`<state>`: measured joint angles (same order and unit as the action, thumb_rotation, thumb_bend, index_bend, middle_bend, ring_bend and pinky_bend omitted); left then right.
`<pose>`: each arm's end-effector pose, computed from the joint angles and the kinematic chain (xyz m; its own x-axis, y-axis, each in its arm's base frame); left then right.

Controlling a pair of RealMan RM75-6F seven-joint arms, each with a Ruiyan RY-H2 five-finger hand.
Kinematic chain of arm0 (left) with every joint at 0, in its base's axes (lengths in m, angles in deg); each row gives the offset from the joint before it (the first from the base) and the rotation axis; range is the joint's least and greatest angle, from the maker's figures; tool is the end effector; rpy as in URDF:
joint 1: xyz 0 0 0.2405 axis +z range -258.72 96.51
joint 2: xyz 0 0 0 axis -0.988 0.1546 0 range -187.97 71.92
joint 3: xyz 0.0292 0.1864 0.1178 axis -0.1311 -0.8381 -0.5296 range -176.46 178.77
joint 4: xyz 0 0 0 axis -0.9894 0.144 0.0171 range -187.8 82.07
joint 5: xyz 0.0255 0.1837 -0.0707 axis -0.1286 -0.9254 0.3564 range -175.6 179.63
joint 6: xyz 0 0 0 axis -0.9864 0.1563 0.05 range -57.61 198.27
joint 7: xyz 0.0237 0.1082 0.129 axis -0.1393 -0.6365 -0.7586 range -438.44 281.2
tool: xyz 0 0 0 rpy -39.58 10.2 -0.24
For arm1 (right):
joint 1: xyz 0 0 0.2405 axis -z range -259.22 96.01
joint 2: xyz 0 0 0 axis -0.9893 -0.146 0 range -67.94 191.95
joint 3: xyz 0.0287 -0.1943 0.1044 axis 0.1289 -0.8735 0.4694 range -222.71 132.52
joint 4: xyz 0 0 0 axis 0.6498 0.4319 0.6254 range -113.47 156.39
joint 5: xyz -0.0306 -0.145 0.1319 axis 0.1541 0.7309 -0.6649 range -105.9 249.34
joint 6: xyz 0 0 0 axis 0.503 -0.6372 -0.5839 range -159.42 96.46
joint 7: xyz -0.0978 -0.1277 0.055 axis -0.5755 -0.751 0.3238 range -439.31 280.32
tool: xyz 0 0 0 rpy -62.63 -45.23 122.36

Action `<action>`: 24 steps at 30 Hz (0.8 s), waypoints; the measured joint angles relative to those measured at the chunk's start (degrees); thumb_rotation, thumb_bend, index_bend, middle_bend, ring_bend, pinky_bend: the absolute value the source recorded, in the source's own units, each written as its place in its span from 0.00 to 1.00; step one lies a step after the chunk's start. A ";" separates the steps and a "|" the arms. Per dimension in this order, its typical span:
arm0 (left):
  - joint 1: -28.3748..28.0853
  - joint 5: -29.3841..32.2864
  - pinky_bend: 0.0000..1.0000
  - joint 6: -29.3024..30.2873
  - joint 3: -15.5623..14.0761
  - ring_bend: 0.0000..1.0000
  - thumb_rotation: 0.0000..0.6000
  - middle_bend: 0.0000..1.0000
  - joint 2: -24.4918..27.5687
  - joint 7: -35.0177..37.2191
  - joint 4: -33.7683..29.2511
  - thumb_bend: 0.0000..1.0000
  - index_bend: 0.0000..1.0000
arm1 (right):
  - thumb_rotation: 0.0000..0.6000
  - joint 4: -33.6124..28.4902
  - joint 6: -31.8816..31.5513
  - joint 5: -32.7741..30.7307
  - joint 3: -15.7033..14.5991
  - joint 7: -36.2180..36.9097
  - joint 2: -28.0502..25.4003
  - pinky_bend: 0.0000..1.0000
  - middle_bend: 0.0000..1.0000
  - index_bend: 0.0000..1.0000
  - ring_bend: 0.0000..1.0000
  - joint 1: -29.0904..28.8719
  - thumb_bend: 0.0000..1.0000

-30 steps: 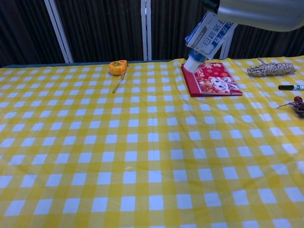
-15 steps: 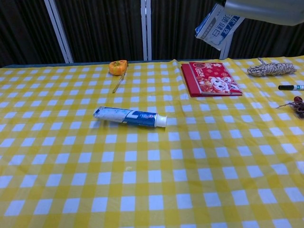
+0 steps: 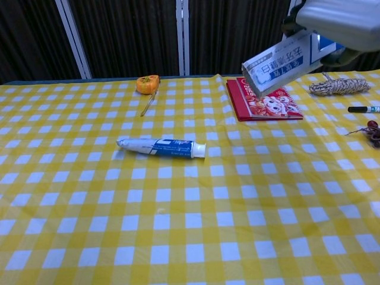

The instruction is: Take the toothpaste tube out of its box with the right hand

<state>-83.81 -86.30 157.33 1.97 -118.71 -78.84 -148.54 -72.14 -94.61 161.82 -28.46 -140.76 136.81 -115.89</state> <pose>-0.2720 0.1857 0.1635 0.4042 0.0195 0.9145 0.9147 -0.0155 -0.4039 -0.0848 -0.3288 0.0821 0.8288 0.4822 0.2838 -0.1475 -0.3010 0.9421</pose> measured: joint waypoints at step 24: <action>-0.11 0.71 0.00 -0.33 0.19 0.00 1.00 0.00 0.31 1.36 0.43 0.00 0.00 | 1.00 1.15 1.05 0.06 -10.02 9.97 6.57 0.05 0.00 0.00 0.00 -0.04 0.00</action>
<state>-83.92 -85.59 157.00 2.16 -118.40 -77.47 -148.11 -70.99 -93.56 161.88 -38.48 -130.79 143.38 -115.93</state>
